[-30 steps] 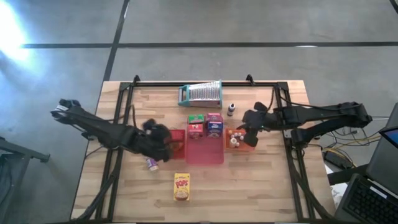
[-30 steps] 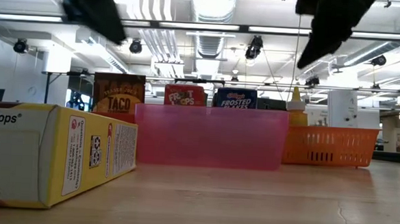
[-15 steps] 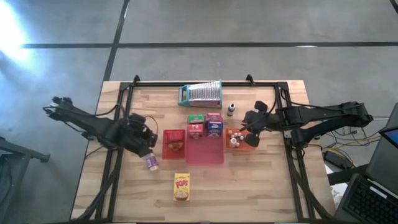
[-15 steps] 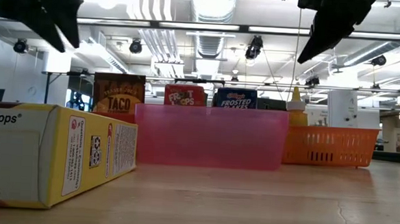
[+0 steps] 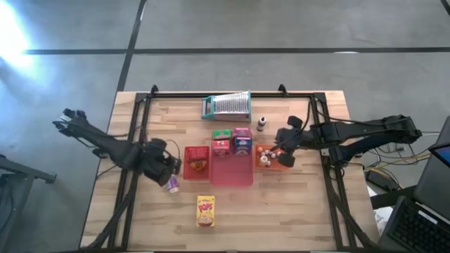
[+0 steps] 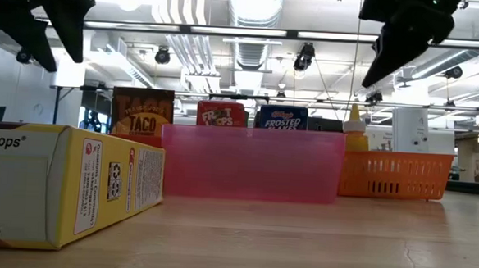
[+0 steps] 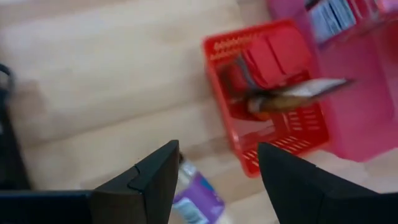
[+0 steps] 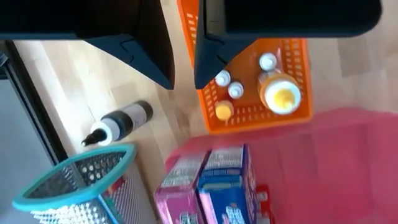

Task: Pick & Place Kitchen Items
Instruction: Put the black spice bottle into the red bin

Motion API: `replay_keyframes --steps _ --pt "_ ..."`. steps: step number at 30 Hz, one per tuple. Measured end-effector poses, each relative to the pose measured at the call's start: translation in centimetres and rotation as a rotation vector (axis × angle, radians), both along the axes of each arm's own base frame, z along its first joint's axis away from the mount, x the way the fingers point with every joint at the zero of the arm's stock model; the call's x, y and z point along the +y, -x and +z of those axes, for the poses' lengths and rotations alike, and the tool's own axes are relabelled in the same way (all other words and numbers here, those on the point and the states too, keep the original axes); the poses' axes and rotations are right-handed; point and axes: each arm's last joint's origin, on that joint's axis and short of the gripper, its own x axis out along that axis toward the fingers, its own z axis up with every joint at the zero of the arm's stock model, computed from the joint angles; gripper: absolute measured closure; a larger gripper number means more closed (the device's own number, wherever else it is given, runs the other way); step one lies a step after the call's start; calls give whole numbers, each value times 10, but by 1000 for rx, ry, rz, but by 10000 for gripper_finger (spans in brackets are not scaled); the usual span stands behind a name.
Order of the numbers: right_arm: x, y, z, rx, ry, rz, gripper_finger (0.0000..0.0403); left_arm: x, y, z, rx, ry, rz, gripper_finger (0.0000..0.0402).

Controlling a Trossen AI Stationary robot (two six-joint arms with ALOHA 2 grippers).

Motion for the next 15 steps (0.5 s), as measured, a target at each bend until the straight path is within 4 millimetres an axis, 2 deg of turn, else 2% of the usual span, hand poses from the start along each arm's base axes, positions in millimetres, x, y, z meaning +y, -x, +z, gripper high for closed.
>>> replay_keyframes --steps 8,15 --pt "0 6 -23 77 9 4 317 -40 -16 -25 42 40 43 179" --pt "-1 7 -32 107 32 37 295 -59 -21 -51 79 0 196 179"
